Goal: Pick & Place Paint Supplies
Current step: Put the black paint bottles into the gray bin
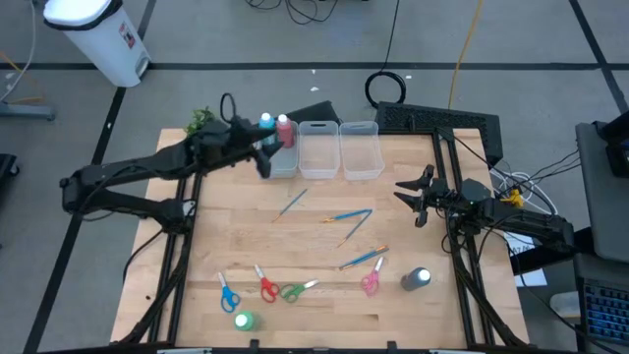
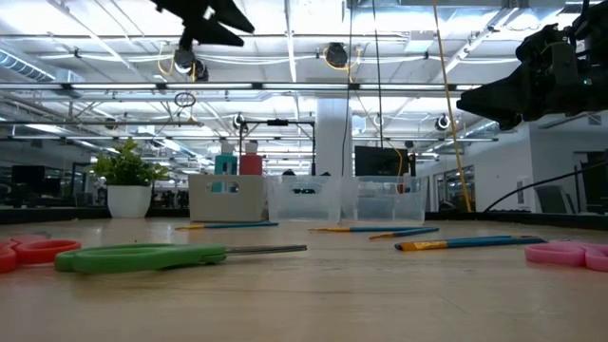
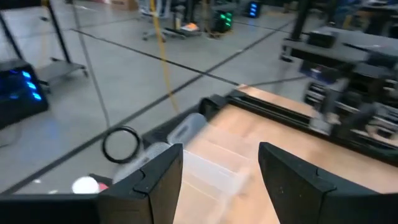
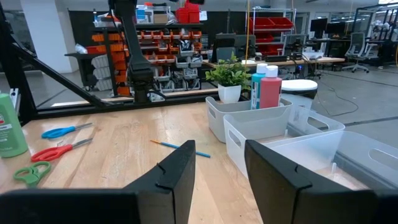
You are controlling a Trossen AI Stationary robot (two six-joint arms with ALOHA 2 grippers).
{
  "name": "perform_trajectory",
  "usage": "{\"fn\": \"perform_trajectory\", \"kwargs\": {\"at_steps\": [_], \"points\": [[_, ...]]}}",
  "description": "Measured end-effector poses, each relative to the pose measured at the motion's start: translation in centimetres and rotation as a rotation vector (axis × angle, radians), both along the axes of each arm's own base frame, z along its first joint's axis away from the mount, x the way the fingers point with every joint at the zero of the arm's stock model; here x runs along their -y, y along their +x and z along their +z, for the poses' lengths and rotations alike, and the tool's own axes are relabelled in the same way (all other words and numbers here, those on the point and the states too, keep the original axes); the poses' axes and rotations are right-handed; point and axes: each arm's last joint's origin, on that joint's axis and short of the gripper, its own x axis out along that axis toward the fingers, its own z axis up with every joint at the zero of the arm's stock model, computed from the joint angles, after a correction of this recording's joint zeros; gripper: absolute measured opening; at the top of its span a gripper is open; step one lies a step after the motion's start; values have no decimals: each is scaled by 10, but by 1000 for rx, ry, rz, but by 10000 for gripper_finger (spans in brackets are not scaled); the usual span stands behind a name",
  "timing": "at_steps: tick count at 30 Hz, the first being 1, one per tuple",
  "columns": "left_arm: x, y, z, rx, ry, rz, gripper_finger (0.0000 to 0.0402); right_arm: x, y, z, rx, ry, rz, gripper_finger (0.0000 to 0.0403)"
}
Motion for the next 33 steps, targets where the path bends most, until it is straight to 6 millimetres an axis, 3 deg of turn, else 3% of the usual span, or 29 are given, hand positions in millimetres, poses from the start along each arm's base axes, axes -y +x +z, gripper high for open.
{"fn": "perform_trajectory", "kwargs": {"at_steps": [14,19,33], "points": [[46,-44,5,-87,-18,-199,218,0,0,0,0,0,0,130],[54,-58,-12,-85,34,-254,218,0,0,0,0,0,0,130],[64,-123,-66,-15,176,-344,218,0,0,0,0,0,0,130]]}}
